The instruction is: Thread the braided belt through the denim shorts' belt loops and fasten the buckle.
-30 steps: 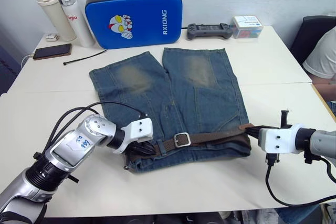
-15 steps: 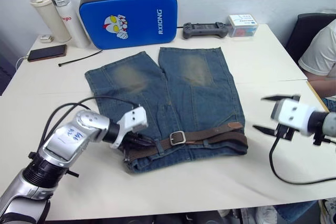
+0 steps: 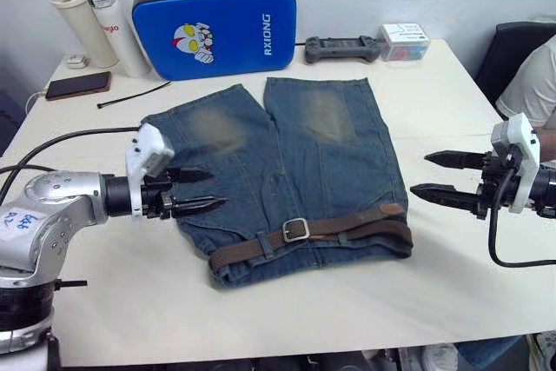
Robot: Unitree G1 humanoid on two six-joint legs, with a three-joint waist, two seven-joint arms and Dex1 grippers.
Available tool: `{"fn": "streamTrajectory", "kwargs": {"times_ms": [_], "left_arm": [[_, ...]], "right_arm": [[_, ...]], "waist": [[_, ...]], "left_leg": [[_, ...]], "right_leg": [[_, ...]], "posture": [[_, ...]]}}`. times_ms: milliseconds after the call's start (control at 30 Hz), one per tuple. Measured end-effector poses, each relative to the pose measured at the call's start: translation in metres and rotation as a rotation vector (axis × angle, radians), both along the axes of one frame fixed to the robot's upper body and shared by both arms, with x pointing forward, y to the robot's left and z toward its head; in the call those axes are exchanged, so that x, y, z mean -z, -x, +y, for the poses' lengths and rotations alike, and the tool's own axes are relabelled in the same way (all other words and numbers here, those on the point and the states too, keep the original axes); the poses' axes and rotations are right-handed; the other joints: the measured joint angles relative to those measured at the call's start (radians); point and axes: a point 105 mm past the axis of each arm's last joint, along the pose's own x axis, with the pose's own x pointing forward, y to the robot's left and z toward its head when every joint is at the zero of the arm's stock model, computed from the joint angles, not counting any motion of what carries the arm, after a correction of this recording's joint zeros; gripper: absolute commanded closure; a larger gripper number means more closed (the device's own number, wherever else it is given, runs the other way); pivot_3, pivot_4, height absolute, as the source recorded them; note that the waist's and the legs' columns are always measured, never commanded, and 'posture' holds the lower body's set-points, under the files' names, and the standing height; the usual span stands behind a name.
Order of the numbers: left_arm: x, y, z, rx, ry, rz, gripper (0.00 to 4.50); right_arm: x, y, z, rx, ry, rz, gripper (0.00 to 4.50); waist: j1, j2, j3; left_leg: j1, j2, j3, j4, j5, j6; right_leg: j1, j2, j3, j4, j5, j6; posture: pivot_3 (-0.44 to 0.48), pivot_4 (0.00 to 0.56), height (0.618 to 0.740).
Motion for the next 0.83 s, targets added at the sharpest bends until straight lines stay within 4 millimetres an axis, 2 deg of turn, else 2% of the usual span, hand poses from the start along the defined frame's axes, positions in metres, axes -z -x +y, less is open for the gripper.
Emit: {"fn": "streamTrajectory", "kwargs": {"times_ms": [67, 133, 200, 300, 400, 600, 633, 767, 833], "left_arm": [[-0.007, 0.008, 0.007, -0.061, 0.092, -0.037, 0.05], [-0.006, 0.014, 0.012, -0.105, 0.124, -0.05, 0.05], [0.018, 0.029, 0.016, -0.196, 0.173, -0.018, 0.05], [0.04, 0.038, 0.021, -0.281, 0.205, 0.037, 0.05], [0.065, 0.047, 0.037, -0.426, 0.216, 0.065, 0.05], [0.085, 0.045, 0.054, -0.571, 0.21, 0.034, 0.05], [0.089, 0.045, 0.053, -0.571, 0.21, 0.042, 0.05], [0.09, 0.041, 0.046, -0.555, 0.202, 0.01, 0.05], [0.092, 0.039, 0.045, -0.56, 0.179, -0.012, 0.05]], "right_arm": [[0.005, -0.002, 0.004, 0.004, -0.055, 0.021, 0.0], [0.009, -0.003, 0.004, 0.015, -0.074, 0.034, 0.0], [0.013, -0.007, 0.004, 0.046, -0.082, 0.018, 0.0], [0.018, -0.013, -0.001, 0.097, -0.071, -0.007, 0.0], [0.035, -0.019, -0.01, 0.183, -0.032, -0.022, 0.0], [0.051, -0.024, -0.017, 0.27, -0.036, -0.026, 0.0], [0.056, -0.023, -0.019, 0.28, -0.023, -0.025, 0.0], [0.066, -0.019, -0.021, 0.298, -0.021, -0.008, 0.0], [0.068, -0.018, -0.023, 0.304, -0.02, -0.002, 0.0]], "waist": [[0.001, 0.0, 0.0], [-0.001, 0.0, 0.0], [-0.007, 0.002, -0.001], [-0.006, 0.001, -0.001], [0.001, 0.001, -0.001], [0.015, 0.002, -0.001], [0.015, 0.002, -0.001], [-0.009, 0.006, -0.001], [0.001, 0.008, -0.002]], "left_leg": [[0.0, 0.0, 0.0, 0.0, -0.001, -0.001], [0.0, 0.0, 0.0, -0.001, -0.001, -0.002], [0.001, 0.001, 0.002, -0.001, -0.001, -0.002], [0.001, 0.001, 0.002, 0.0, -0.002, -0.002], [0.002, 0.001, 0.002, 0.0, -0.003, 0.0], [0.001, 0.001, 0.002, 0.0, -0.003, 0.0], [-0.003, -0.003, -0.006, -0.003, -0.003, 0.001], [-0.002, -0.03, -0.057, -0.016, 0.021, -0.002], [-0.003, -0.03, -0.054, -0.015, 0.023, -0.005]], "right_leg": [[0.0, 0.0, 0.0, -0.001, 0.0, 0.0], [0.0, 0.0, 0.0, -0.002, 0.0, 0.0], [0.0, 0.0, 0.002, -0.002, 0.0, 0.0], [0.0, 0.001, 0.001, -0.001, 0.0, 0.0], [0.001, 0.001, 0.001, -0.001, 0.0, 0.0], [0.001, 0.0, 0.001, -0.002, 0.0, 0.0], [0.007, -0.004, -0.009, -0.006, 0.0, 0.0], [0.026, -0.03, -0.059, -0.016, -0.001, 0.002], [0.021, -0.032, -0.054, -0.018, -0.002, 0.002]], "posture": [[0.0, 0.15, 0.74], [0.0, 0.15, 0.74], [0.0, 0.15, 0.74], [0.0, 0.15, 0.74], [0.0, 0.15, 0.74], [0.0, 0.15, 0.74], [0.0, 0.15, 0.74], [0.0, 0.15, 0.74], [0.0, 0.15, 0.74]]}}
